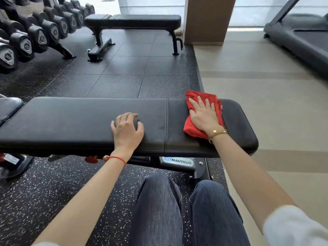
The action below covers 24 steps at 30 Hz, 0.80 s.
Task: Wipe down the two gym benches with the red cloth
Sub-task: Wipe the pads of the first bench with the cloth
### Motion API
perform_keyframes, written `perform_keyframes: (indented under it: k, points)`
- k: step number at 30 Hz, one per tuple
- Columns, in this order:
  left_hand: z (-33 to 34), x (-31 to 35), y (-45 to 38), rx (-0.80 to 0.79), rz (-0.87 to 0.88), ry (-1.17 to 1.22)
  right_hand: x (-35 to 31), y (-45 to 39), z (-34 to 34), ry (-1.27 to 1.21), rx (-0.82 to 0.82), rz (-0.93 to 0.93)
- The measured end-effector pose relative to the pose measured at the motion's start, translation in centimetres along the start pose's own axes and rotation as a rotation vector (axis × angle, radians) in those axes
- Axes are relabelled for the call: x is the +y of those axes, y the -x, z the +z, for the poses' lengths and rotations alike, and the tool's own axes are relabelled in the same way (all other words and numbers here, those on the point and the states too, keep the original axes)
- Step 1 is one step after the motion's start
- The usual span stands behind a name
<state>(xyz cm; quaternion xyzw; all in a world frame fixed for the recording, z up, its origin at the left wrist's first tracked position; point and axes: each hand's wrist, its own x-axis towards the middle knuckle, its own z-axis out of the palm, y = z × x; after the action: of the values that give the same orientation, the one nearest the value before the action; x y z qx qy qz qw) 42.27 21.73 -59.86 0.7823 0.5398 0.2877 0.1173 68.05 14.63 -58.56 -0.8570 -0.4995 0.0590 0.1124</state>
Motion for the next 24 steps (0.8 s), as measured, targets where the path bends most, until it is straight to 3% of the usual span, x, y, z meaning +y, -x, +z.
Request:
perform_keyframes:
  k: [6,11,16,20,24]
  points:
    - [3.7,7.4,0.6,-0.109,0.097,0.024,1.7,4.7,-0.1,-0.018,-0.001,-0.213]
    - [5.9,8.3,1.3,-0.112,0.116,0.004,6.5,8.0,-0.7,-0.012,0.067,-0.107]
    - [6.4,8.2,1.3,-0.045,0.122,-0.033,9.7,2.8,-1.8,0.026,0.043,0.036]
    - [6.3,8.4,1.3,-0.036,0.123,-0.045,10.0,-1.3,-2.8,0.000,-0.016,0.041]
    - [6.3,8.4,1.4,-0.031,0.128,-0.043,10.0,2.0,-2.6,0.018,0.020,-0.052]
